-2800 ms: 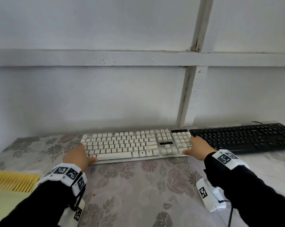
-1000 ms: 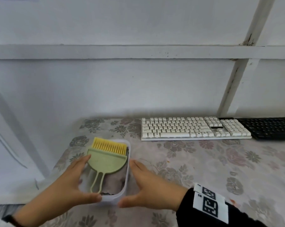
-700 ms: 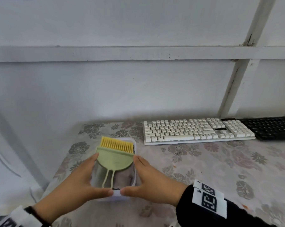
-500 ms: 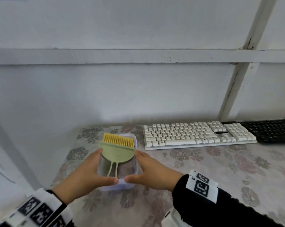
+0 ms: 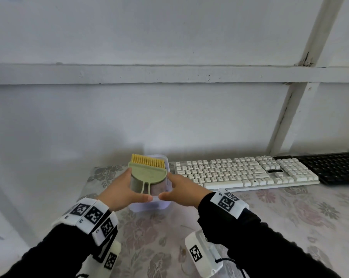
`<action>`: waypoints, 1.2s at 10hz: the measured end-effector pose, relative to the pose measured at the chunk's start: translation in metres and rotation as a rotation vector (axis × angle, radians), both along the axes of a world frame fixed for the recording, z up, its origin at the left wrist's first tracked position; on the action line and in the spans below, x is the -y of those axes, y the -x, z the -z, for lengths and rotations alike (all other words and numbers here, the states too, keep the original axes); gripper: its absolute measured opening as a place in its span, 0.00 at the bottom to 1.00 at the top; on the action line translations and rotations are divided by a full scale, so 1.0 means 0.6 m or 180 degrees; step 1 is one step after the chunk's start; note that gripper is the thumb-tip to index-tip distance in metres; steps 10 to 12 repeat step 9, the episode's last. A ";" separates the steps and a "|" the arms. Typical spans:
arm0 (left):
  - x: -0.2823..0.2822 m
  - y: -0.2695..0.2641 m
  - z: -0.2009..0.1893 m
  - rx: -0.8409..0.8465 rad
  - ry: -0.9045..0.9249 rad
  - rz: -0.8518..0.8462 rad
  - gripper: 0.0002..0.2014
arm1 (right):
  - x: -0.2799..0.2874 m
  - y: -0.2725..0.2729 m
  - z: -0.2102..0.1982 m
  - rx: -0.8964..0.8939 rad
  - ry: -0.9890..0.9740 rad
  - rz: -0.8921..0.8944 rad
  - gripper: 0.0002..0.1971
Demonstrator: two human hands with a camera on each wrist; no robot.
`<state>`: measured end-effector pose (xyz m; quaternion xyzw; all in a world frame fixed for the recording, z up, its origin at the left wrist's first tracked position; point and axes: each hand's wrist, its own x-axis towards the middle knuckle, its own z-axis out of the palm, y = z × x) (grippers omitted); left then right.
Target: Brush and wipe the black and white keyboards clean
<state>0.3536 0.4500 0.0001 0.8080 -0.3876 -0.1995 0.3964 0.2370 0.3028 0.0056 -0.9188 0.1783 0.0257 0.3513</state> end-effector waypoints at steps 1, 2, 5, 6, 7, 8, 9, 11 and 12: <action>0.009 -0.008 0.001 -0.0048 0.0004 -0.0016 0.35 | 0.009 -0.007 -0.002 -0.0037 -0.0016 0.0022 0.30; 0.011 -0.014 -0.002 -0.0139 -0.0015 0.0095 0.35 | 0.013 -0.013 -0.003 -0.0142 0.0024 0.0023 0.29; 0.010 -0.012 -0.012 -0.0129 -0.0204 0.0090 0.40 | 0.010 -0.015 0.010 -0.0107 0.0089 0.0030 0.30; 0.007 -0.016 -0.006 -0.0182 -0.0208 0.0044 0.44 | 0.003 -0.010 0.009 -0.0102 0.0164 0.0012 0.28; 0.002 -0.019 0.000 -0.0091 -0.0242 0.0078 0.52 | 0.005 0.008 0.004 -0.0132 0.0163 -0.0044 0.26; -0.002 -0.014 0.003 -0.0058 -0.0307 -0.0011 0.60 | 0.009 0.057 -0.020 -0.0026 -0.0025 -0.0035 0.25; -0.005 -0.011 0.008 0.0107 -0.0297 -0.0243 0.59 | 0.039 0.118 -0.063 0.0460 -0.0427 0.0278 0.32; -0.005 -0.011 0.008 0.0107 -0.0297 -0.0243 0.59 | 0.039 0.118 -0.063 0.0460 -0.0427 0.0278 0.32; -0.005 -0.011 0.008 0.0107 -0.0297 -0.0243 0.59 | 0.039 0.118 -0.063 0.0460 -0.0427 0.0278 0.32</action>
